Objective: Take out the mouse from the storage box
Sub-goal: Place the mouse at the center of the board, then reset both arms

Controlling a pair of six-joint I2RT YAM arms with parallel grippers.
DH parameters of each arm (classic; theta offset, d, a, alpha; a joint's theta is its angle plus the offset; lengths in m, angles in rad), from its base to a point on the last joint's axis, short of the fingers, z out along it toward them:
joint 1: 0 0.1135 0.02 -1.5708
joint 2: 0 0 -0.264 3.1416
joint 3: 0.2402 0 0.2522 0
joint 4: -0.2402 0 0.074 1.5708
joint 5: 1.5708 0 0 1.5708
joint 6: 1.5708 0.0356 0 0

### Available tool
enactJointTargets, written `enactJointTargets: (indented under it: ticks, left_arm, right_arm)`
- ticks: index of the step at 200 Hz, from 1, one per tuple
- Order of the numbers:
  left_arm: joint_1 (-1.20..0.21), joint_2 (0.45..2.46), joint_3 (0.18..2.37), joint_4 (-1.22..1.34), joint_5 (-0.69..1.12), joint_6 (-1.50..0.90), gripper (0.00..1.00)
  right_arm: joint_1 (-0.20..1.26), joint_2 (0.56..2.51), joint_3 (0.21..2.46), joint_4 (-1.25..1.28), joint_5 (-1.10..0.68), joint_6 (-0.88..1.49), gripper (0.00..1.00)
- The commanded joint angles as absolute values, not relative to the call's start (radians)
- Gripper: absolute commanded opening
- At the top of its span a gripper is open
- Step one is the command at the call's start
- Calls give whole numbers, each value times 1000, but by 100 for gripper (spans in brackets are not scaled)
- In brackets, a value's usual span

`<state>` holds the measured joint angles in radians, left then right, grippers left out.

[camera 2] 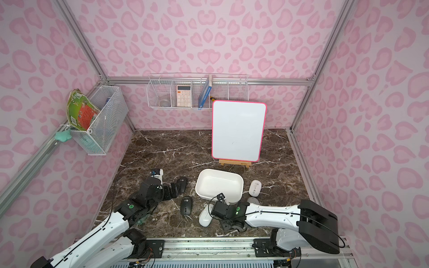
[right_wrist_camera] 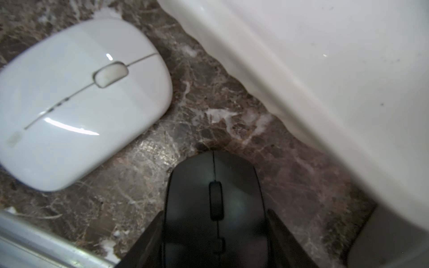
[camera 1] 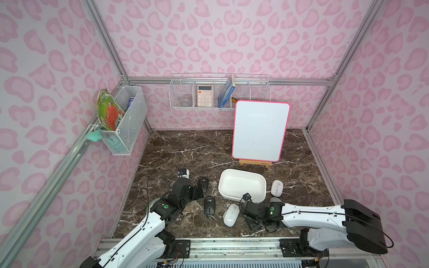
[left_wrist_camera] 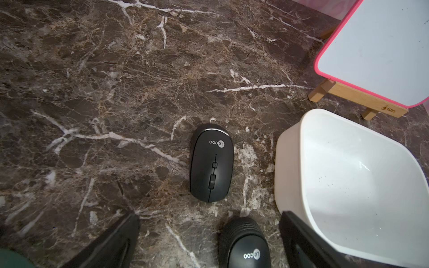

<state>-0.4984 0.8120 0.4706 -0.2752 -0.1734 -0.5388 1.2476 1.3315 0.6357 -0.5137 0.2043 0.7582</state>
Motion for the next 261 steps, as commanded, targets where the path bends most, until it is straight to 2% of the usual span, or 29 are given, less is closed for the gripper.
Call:
enactJointTargets:
  ticks: [1, 22, 34, 65, 120, 150, 199, 225, 261]
  left_arm:
    - [-498, 814, 473, -264, -185, -522, 99]
    - [-499, 818, 473, -261, -183, -522, 99]
    - [-497, 821, 474, -260, -182, -522, 99]
    - [-498, 821, 474, -258, -181, -520, 99]
    - [-498, 809, 470, -260, -176, -518, 99]
    - [-498, 768, 454, -257, -175, -521, 99]
    - [-498, 721, 471, -280, -218, -568, 99]
    - [-499, 798, 598, -429, -494, -695, 99]
    - [-485, 941, 685, -315, -688, -629, 99]
  right_arm:
    - [1241, 1328, 633, -491, 213, 756, 47]
    - [1239, 1328, 635, -488, 213, 751, 56]
    - [1239, 1328, 635, -487, 213, 750, 65]
    - [1240, 1327, 639, -489, 215, 746, 81]
    - [1241, 1240, 701, -524, 218, 701, 82]
    - [1214, 1122, 758, -518, 329, 639, 83]
    - [921, 981, 681, -271, 390, 467, 86]
    - [755, 958, 597, -27, 374, 392, 99]
    - [551, 1061, 595, 114, 405, 365, 100]
